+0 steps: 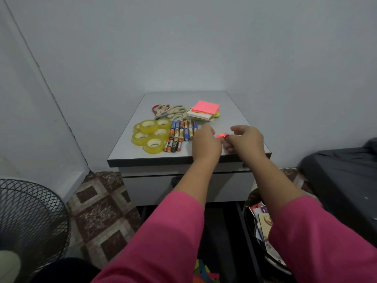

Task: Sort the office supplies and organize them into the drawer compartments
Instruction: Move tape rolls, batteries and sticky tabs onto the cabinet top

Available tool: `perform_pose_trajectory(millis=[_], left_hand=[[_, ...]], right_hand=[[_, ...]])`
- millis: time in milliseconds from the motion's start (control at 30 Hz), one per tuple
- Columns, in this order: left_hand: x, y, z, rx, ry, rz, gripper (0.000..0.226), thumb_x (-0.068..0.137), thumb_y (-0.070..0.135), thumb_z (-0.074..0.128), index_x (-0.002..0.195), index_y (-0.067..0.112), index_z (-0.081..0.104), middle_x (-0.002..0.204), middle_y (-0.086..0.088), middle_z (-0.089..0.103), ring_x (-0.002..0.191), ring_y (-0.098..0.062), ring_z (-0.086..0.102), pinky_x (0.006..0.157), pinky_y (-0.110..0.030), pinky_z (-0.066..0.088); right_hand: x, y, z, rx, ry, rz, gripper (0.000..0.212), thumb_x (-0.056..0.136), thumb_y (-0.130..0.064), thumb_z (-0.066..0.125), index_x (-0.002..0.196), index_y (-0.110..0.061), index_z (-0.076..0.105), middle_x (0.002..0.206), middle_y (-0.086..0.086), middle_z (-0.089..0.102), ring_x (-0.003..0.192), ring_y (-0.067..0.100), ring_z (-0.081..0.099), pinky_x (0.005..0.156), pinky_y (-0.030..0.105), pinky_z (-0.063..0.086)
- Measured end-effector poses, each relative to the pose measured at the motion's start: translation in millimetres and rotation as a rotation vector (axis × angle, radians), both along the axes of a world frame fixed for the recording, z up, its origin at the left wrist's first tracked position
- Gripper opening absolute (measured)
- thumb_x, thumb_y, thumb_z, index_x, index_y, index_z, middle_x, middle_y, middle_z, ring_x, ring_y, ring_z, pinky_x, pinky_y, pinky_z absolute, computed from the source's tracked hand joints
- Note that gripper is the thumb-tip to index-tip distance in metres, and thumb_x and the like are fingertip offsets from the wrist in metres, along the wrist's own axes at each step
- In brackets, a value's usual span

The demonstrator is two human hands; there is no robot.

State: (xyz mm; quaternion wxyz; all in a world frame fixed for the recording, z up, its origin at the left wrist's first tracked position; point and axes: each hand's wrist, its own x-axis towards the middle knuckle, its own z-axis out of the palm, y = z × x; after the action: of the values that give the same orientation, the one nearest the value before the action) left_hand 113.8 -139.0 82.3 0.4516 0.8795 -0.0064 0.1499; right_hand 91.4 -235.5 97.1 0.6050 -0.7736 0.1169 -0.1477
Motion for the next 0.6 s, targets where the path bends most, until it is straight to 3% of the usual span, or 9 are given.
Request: perform_pose_trajectory(millis=[100,200,267,400,467,600], left_hand=[[-2,1,0,-0.001,-0.036,-0.021,0.015,0.088,0.019,0.066,0.086,0.016,0.052,0.089,-0.002,0.056,0.078,-0.015,0.052,0.054,-0.022,0.031],[0,1,0,0.036,-0.027,-0.019,0.011,0.089,0.022,0.065,0.083,0.015,0.059,0.088,-0.002,0.061,0.078,-0.014,0.055,0.058,-0.022,0.037],[2,1,1,0.062,-0.016,-0.025,0.010,0.090,0.022,0.064,0.089,0.013,0.067,0.091,-0.003,0.066,0.083,-0.015,0.058,0.066,-0.025,0.044],[2,2,0,0.076,-0.021,-0.066,0.017,0.093,0.019,0.059,0.101,0.012,0.072,0.098,-0.003,0.069,0.088,-0.014,0.060,0.077,-0.028,0.049],[-2,5,-1,0.064,-0.050,-0.089,0.016,0.093,0.018,0.059,0.102,0.012,0.071,0.099,-0.003,0.068,0.088,-0.013,0.060,0.077,-0.027,0.050],[-18,15,1,-0.061,-0.109,-0.225,0.012,0.090,0.014,0.063,0.098,0.011,0.071,0.092,0.001,0.064,0.085,-0.010,0.058,0.074,-0.022,0.047]], right_hand=[[-5,0,-2,0.017,-0.045,-0.012,0.038,0.087,-0.002,0.065,0.123,-0.005,0.057,0.072,-0.001,0.059,0.056,0.020,0.061,0.061,0.032,0.059],[-4,-1,-4,-0.027,-0.056,-0.029,0.033,0.085,-0.001,0.064,0.117,-0.007,0.062,0.080,-0.001,0.061,0.056,0.019,0.062,0.064,0.036,0.060],[-1,-2,-6,-0.079,-0.053,-0.042,0.027,0.086,-0.003,0.063,0.113,-0.007,0.064,0.094,0.004,0.063,0.054,0.016,0.062,0.059,0.031,0.059],[2,-4,-8,-0.113,-0.065,-0.042,0.020,0.090,-0.004,0.060,0.109,-0.007,0.065,0.081,0.001,0.064,0.055,0.012,0.061,0.051,0.018,0.054],[-1,-3,-9,-0.129,-0.095,-0.051,0.017,0.091,-0.007,0.059,0.106,-0.011,0.066,0.084,-0.001,0.065,0.055,0.009,0.061,0.049,0.014,0.052],[-16,0,-21,-0.100,-0.242,-0.028,0.013,0.089,-0.016,0.061,0.093,-0.024,0.069,0.093,0.000,0.069,0.061,0.007,0.064,0.060,0.026,0.056]])
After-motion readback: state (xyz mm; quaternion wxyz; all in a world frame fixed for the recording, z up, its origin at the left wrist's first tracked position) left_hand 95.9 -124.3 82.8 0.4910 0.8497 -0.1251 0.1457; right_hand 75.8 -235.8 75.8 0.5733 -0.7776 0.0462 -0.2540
